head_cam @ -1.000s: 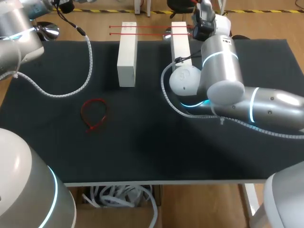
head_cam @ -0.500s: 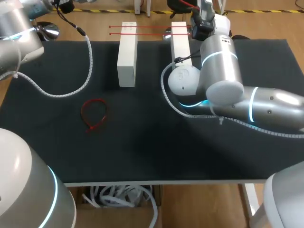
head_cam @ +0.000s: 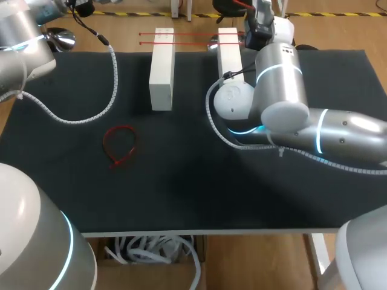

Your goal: Grab the tape and strap the tape.

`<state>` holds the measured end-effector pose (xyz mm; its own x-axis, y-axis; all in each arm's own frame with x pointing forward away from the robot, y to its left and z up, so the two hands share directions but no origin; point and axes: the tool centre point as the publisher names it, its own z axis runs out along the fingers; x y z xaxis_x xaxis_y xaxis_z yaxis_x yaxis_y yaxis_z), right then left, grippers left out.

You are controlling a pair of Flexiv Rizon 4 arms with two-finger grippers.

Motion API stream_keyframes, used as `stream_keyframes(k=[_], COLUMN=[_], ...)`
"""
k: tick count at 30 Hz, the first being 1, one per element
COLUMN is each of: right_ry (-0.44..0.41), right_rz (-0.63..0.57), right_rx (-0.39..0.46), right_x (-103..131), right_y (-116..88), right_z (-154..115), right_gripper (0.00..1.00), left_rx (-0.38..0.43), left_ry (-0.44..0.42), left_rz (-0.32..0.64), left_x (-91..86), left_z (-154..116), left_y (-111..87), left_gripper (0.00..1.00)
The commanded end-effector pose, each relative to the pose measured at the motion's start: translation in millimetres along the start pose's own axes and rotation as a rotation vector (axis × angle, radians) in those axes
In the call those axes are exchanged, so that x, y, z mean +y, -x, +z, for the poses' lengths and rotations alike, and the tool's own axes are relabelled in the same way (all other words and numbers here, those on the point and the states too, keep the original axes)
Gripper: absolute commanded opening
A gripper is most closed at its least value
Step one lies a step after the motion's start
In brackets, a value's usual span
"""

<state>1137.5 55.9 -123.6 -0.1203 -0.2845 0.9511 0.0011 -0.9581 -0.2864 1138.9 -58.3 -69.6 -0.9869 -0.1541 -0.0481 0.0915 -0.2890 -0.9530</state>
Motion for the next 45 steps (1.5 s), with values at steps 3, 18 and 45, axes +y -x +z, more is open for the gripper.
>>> stream_keyframes(k=[3, 18, 45], right_ry=[0.003, 0.004, 0.005], right_rz=[-0.002, -0.006, -0.021], right_rx=[-0.002, -0.01, -0.025], right_x=[-1.8, -0.5, -4.1], right_y=[0.1, 2.2, 5.6], right_z=[2.6, 8.2, 3.2], right_gripper=[0.49, 0.38, 0.0], left_rx=[-0.003, -0.003, -0.003], left_ry=[0.001, 0.001, 0.001], left_rz=[0.001, 0.001, 0.001], left_x=[-0.5, -0.5, -0.5], left_z=[0.5, 0.5, 0.5], left_y=[-1.0, -1.0, -1.0], left_gripper=[0.0, 0.0, 0.0])
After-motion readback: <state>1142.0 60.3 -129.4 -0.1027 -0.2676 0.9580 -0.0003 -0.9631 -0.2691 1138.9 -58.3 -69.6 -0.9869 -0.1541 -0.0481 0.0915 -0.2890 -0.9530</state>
